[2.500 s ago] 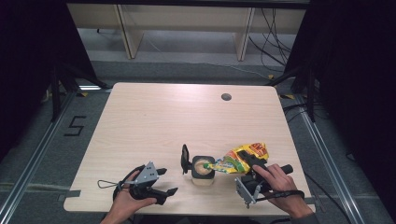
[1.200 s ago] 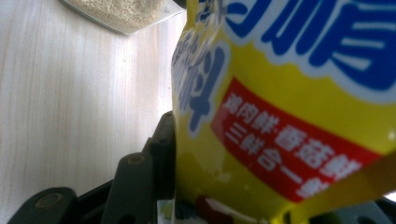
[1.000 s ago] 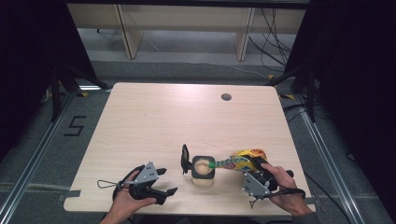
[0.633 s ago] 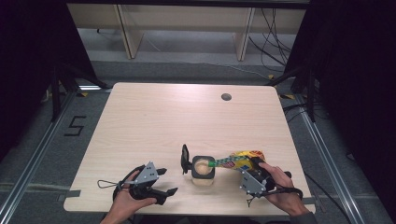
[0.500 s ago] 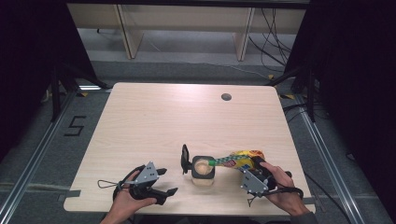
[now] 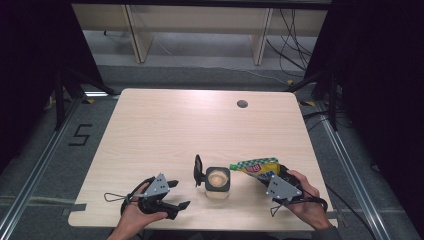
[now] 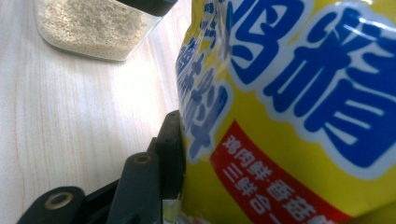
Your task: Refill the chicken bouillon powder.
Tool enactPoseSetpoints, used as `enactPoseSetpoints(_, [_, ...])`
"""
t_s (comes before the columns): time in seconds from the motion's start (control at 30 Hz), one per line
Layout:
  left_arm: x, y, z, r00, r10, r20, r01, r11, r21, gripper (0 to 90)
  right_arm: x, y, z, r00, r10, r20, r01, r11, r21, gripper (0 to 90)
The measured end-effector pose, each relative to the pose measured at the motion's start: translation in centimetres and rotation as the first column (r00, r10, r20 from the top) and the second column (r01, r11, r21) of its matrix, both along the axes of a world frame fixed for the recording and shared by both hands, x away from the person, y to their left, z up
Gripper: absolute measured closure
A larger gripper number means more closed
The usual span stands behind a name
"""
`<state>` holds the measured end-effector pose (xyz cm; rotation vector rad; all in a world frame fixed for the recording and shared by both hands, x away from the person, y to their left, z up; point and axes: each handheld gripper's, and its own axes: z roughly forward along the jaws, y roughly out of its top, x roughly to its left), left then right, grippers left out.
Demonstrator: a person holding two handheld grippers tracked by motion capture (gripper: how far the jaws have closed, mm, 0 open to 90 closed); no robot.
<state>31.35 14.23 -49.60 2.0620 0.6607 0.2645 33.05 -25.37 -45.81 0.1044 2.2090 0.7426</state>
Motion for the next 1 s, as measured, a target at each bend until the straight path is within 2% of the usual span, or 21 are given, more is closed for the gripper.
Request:
enactPoseSetpoints(0.07, [0.0,0.0,0.0,1.0000,0.001,0.000,-0.001,1.0000,0.001,20.7,0.1,-0.3,-0.1,0.9997,-0.009,-0.021,0.009,0.9996,0.026,59.6])
enactPoseSetpoints(0.13, [0.0,0.0,0.0,1.0000,0.001,0.001,-0.001,1.0000,-0.003,20.7,0.5,-0.7,-0.1,1.0000,0.000,-0.010,0.000,0.9994,0.035,59.6])
enactPoseSetpoints(0.23, [0.1,0.0,0.0,1.0000,0.000,0.008,0.000,1.0000,-0.006,20.7,0.6,-1.2,-0.2,0.9983,-0.026,-0.051,0.031,0.9945,0.100,59.6])
enactPoseSetpoints(0.27, [0.0,0.0,0.0,1.0000,0.000,0.006,0.000,1.0000,-0.005,20.7,0.9,-1.5,-0.1,0.9989,-0.010,-0.045,0.015,0.9947,0.102,59.6])
enactPoseSetpoints(0.37, [0.0,0.0,-0.1,0.9999,0.002,0.010,-0.002,0.9999,-0.014,20.7,1.0,-2.0,-0.3,0.9962,-0.041,-0.077,0.053,0.9859,0.158,59.6])
enactPoseSetpoints(0.43, [0.1,0.0,0.0,0.9999,-0.001,0.011,0.001,1.0000,-0.002,20.7,1.2,-2.3,-0.3,0.9959,-0.041,-0.081,0.054,0.9829,0.176,59.6])
enactPoseSetpoints(0.47, [0.1,0.0,-0.1,0.9999,-0.002,0.015,0.003,1.0000,-0.006,20.7,1.2,-2.4,-0.3,0.9934,-0.057,-0.100,0.076,0.9770,0.199,59.6])
enactPoseSetpoints(0.5, [0.1,0.1,0.0,0.9998,-0.003,0.019,0.003,1.0000,0.002,20.7,1.3,-2.6,-0.3,0.9934,-0.049,-0.104,0.069,0.9772,0.200,59.5])
enactPoseSetpoints(0.53, [0.1,0.0,-0.1,0.9999,0.000,0.013,0.000,0.9999,-0.015,20.7,1.4,-2.8,-0.4,0.9923,-0.057,-0.110,0.080,0.9728,0.218,59.4])
enactPoseSetpoints(0.6, [0.2,0.1,0.0,0.9998,-0.009,0.019,0.009,0.9999,-0.007,20.7,1.5,-3.1,-0.5,0.9883,-0.073,-0.133,0.105,0.9623,0.251,59.2])
enactPoseSetpoints(0.63, [0.2,0.1,0.0,0.9997,-0.011,0.020,0.011,0.9999,-0.005,20.7,1.6,-3.3,-0.5,0.9887,-0.069,-0.133,0.101,0.9623,0.253,59.0])
enactPoseSetpoints(0.73, [0.1,0.1,0.1,0.9997,-0.011,0.020,0.011,0.9999,0.005,20.7,1.7,-3.7,-0.6,0.9854,-0.083,-0.149,0.122,0.9517,0.282,58.4])
enactPoseSetpoints(0.77, [0.1,0.1,0.0,0.9999,-0.004,0.015,0.004,1.0000,0.002,20.7,1.8,-3.7,-0.6,0.9864,-0.076,-0.146,0.115,0.9532,0.280,57.7])
enactPoseSetpoints(0.83, [0.1,0.1,0.0,0.9999,-0.003,0.014,0.003,1.0000,0.002,20.7,1.8,-3.9,-0.6,0.9843,-0.094,-0.150,0.134,0.9495,0.284,56.1])
enactPoseSetpoints(0.87, [0.1,0.1,0.0,0.9997,-0.012,0.021,0.012,0.9999,0.005,20.7,1.7,-4.0,-0.6,0.9808,-0.101,-0.167,0.146,0.9478,0.284,55.8])
enactPoseSetpoints(0.9, [0.1,0.1,0.0,0.9998,-0.009,0.019,0.009,0.9999,-0.006,20.7,1.7,-4.0,-0.7,0.9805,-0.105,-0.166,0.151,0.9437,0.294,55.6])
enactPoseSetpoints(1.0, [0.1,0.1,0.0,0.9999,-0.003,0.016,0.003,1.0000,-0.007,20.7,1.9,-4.2,-0.7,0.9797,-0.112,-0.166,0.158,0.9419,0.297,53.9])
